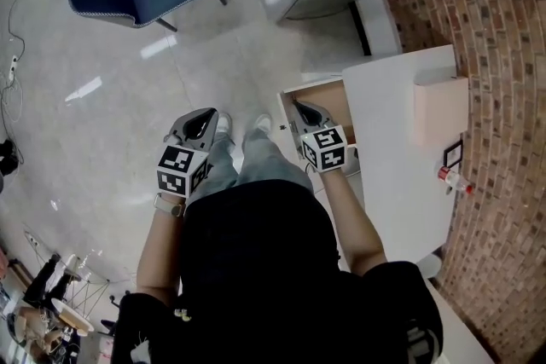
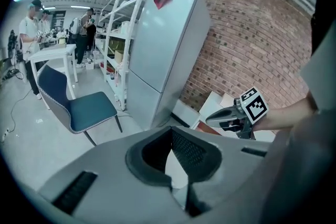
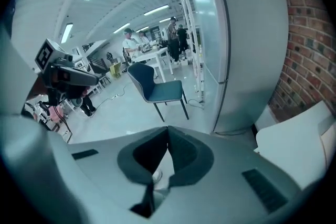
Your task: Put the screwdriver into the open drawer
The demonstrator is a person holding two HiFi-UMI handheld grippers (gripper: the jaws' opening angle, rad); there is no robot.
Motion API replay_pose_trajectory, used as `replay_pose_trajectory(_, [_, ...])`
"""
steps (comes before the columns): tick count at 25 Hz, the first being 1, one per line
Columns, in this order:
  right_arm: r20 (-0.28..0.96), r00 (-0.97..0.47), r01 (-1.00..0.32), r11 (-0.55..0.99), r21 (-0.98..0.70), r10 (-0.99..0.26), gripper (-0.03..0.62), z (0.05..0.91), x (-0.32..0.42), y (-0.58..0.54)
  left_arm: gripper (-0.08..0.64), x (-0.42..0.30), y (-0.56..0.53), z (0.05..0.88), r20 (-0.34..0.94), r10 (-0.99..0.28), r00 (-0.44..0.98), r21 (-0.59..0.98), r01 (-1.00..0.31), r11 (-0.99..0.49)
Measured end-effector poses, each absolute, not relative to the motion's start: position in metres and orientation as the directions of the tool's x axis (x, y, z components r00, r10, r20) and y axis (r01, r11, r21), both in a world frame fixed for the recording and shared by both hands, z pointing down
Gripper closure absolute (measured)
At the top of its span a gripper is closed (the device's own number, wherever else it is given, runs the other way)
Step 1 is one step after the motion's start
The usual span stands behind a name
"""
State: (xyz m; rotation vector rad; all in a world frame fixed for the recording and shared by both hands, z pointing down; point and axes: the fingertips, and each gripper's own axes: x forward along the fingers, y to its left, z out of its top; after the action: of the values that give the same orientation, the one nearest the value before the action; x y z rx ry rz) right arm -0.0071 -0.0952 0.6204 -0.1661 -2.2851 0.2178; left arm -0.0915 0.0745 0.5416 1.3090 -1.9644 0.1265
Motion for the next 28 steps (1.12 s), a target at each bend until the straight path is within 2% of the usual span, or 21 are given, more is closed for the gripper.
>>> replay_pose_trajectory(12, [0.533,-0.843,0.016,0.994,-0.106,0.07,0.581,0.47,-0.035,-0.114,0.557,-0.126,0.043,0.449,0.451,-0.866,-0.217,0.284,-0.885,0.37])
replay_pose_trajectory(19, [0.384,-0.923,-0.012,0.999,-0.048,0.008,0.581,0.393,-0.042,-0.121,0.557,-0.141,0.024,0.378,0.276,-0.941,-0.195,0.276,-0.922,0.272])
replay_pose_trajectory(28, [0.245,-0.968,-0.06,0.998,-0.029,-0.052,0.581,0.337,-0.04,-0.135,0.557,-0.156,0.009,0.315,0.152,-0.967,-0.206,0.198,-0.952,0.234])
